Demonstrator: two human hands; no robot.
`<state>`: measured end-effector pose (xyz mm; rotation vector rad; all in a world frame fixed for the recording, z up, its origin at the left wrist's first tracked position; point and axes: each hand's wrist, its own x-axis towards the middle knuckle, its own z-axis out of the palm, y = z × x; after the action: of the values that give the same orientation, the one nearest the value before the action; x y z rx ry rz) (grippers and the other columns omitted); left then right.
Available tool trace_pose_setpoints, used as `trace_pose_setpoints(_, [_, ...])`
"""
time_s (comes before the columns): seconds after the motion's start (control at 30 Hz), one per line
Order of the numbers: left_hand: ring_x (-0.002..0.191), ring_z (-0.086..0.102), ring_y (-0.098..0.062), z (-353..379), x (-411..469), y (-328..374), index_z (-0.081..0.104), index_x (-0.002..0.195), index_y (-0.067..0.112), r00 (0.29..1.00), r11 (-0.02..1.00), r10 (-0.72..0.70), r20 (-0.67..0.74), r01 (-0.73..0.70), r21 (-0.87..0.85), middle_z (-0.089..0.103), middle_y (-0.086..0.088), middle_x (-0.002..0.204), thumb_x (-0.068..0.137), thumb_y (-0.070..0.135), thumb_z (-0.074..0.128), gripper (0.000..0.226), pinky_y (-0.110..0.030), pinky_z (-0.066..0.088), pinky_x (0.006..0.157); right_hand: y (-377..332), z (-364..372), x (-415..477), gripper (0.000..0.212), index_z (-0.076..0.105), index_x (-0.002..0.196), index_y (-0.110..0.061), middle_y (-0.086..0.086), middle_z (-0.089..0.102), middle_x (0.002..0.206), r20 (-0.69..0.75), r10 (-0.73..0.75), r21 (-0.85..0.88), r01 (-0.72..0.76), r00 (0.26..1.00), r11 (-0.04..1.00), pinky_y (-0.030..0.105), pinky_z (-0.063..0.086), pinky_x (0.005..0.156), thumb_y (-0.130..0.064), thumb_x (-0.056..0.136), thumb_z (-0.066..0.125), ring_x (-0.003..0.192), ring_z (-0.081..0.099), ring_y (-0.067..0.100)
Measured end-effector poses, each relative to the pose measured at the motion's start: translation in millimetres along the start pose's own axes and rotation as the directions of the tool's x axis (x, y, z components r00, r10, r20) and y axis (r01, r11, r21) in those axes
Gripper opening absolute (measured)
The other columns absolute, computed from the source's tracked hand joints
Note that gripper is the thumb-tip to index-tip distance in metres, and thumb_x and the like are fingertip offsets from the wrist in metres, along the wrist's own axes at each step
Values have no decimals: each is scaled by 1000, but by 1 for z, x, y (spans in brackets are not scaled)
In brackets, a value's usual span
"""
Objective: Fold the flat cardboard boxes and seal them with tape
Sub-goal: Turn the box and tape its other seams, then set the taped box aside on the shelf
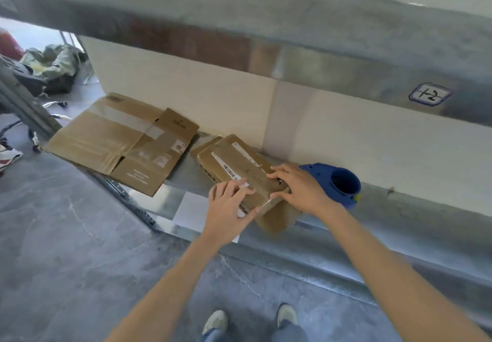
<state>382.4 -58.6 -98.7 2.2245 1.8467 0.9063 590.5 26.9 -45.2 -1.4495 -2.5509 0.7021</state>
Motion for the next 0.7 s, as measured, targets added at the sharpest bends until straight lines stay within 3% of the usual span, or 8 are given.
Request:
trace_pose_setpoints(0.1, [124,46,-23,-25,10,-29,66,121,25,990,993,109,89,-105,-50,57,3,132,77,60,71,57,-41,34,104,-15,6,-10,53,55,140,-23,-5,39,154,-59,63,-4,-63,996,998,39,34,112,-32,90,71,137,40,20])
trace_pose_setpoints(0.2, [133,37,-26,-49,28,-62,56,133,24,985,997,55,164,-45,-61,48,0,143,72,55,79,72,-47,31,110,-32,16,-21,47,57,138,-19,0,33,158,-201,158,74,-146,967,987,41,39,109,-20,93,68,138,41,24])
trace_pose_setpoints(0.3, [142,27,-30,-63,53,-92,40,145,22,975,997,-69,209,78,-31,34,-5,154,71,46,84,89,-56,27,114,-51,37,-33,47,52,142,-15,4,27,160,-396,239,142,-198,886,970,38,39,112,-11,97,61,143,34,22])
trace_pose_setpoints(0.37, [145,24,-32,-64,68,-107,30,151,25,960,990,-116,255,133,-50,25,-4,159,71,43,86,99,-56,26,114,-66,54,-40,50,46,147,-18,3,20,163,-496,358,258,-259,791,931,32,37,113,-18,98,60,144,30,16])
trace_pose_setpoints(0.43, [143,31,-31,-61,77,-115,27,152,26,937,969,-130,325,189,-160,28,-4,159,71,37,87,101,-53,31,112,-78,66,-44,67,33,154,-23,1,8,166,-462,485,405,-310,743,860,26,30,112,-36,95,63,148,18,9])
trace_pose_setpoints(0.53, [134,45,-26,-56,76,-122,30,152,25,921,917,-111,374,240,-318,46,-4,149,74,27,86,96,-38,36,106,-87,77,-42,102,3,159,-26,-5,-9,166,-279,522,555,-308,806,773,20,15,114,-51,85,68,144,-9,-6])
trace_pose_setpoints(0.63, [130,48,-22,-54,63,-127,34,149,26,934,924,-131,331,236,-301,47,-1,146,74,33,86,92,-30,38,98,-88,79,-34,114,-7,158,-24,-9,-12,166,-248,539,569,-329,805,754,19,10,114,-47,82,75,141,-10,-10])
trace_pose_setpoints(0.7, [128,47,-19,-54,54,-129,33,149,28,934,919,-157,321,257,-298,43,3,146,72,39,86,93,-29,40,96,-87,78,-30,120,-7,158,-21,-11,-9,165,-242,570,561,-366,785,743,23,13,114,-47,78,78,146,-4,-4])
